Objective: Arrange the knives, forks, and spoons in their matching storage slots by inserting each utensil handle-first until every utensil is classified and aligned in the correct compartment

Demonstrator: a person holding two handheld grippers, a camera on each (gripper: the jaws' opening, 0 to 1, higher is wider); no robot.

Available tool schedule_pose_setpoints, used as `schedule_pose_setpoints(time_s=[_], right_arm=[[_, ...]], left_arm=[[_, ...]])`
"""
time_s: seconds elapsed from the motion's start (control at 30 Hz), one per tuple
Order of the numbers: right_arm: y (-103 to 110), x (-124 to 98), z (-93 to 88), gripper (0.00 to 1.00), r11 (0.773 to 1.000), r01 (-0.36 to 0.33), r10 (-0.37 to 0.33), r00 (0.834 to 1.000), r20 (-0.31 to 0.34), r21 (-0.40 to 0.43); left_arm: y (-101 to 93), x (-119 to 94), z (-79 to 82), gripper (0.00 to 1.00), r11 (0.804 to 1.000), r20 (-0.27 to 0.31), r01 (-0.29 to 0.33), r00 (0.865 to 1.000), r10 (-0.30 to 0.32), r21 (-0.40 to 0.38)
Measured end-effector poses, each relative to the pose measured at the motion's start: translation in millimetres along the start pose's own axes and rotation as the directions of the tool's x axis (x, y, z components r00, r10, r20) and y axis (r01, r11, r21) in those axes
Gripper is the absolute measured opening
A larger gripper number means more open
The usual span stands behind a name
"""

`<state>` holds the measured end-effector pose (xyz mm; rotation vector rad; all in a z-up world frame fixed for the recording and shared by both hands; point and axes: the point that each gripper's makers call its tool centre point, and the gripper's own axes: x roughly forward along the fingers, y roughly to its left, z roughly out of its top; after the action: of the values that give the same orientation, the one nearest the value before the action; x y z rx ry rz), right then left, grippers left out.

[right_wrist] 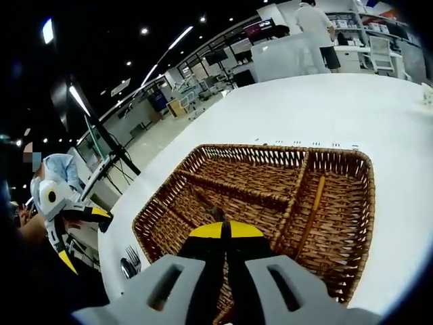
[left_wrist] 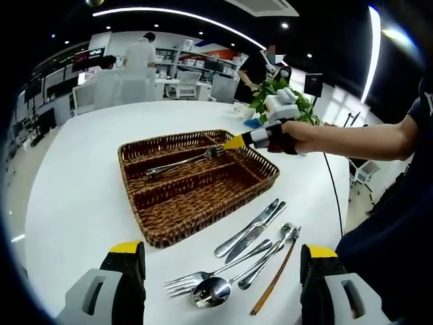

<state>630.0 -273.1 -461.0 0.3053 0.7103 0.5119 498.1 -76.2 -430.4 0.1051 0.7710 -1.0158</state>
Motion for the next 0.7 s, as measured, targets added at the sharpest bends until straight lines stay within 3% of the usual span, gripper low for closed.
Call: schedule_pose_setpoints(time_s=[0.47,0.7], right_arm=[[-5,21,-2.6,0.00,0.999,-0.003,0.003,1.000,-0.012,0.040],[-16,28,-3.8,0.01,0.999,0.049,-0.049,0.998,-0.028,0.003]], left_arm=[[4.8,1,-1.4,1.00,1.000,-0.011,0.001,1.000,-0.001,-0.006],[2.7,1,-5.2,1.00,1.000,-0.024,0.002,1.000,-0.002,-0.009]])
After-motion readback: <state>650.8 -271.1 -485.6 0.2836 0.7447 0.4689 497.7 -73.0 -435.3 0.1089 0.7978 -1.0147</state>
